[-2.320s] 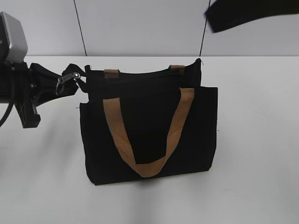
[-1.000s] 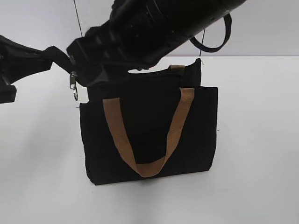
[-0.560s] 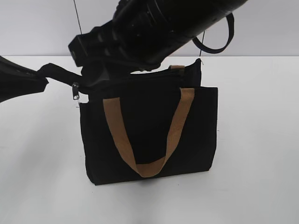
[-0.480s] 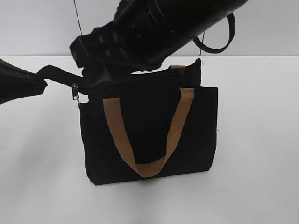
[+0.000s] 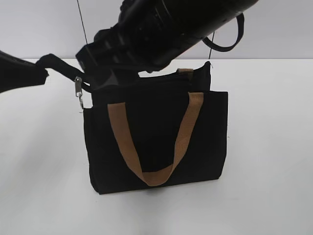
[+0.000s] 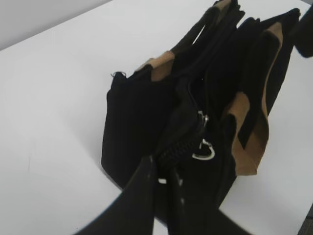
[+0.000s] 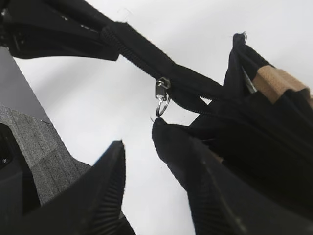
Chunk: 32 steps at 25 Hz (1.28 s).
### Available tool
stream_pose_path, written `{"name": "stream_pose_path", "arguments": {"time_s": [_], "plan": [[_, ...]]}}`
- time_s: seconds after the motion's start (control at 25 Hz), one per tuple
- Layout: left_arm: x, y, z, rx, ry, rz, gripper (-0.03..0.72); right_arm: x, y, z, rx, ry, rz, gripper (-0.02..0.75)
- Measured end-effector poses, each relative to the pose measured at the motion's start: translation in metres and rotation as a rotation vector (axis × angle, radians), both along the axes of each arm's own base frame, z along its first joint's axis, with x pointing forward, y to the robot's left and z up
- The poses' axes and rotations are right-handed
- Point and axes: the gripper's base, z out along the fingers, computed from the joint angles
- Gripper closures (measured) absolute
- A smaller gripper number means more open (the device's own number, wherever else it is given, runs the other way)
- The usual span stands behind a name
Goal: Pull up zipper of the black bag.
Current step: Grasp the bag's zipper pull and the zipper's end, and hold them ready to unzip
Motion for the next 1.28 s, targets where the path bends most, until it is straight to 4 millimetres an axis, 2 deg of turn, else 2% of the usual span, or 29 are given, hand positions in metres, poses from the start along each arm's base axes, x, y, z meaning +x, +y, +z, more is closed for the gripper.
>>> {"name": "stream_pose_path", "arguments": {"time_s": [0.2,0.44,0.56,0.88,1.28], "plan": [[0.005,-0.002,0.024,-0.032,-0.047,-0.011,0.671,0.000,0.008,-0.008,-0.008,-0.002,0.016,0.419],[0.004,-0.003,0.026,-0.050,-0.026,-0.015,0.671,-0.007,0.033,-0.028,-0.009,0.033,0.030,0.419],[0.004,-0.004,0.025,-0.047,-0.025,-0.019,0.671,-0.004,0.033,-0.035,-0.044,0.035,0.011,0.419],[0.004,-0.004,0.025,-0.046,-0.023,-0.022,0.671,0.002,0.028,-0.037,-0.130,-0.067,0.034,0.419],[0.004,-0.004,0.025,-0.045,-0.022,-0.024,0.671,0.008,0.032,-0.035,-0.081,-0.136,0.013,0.419]]}}
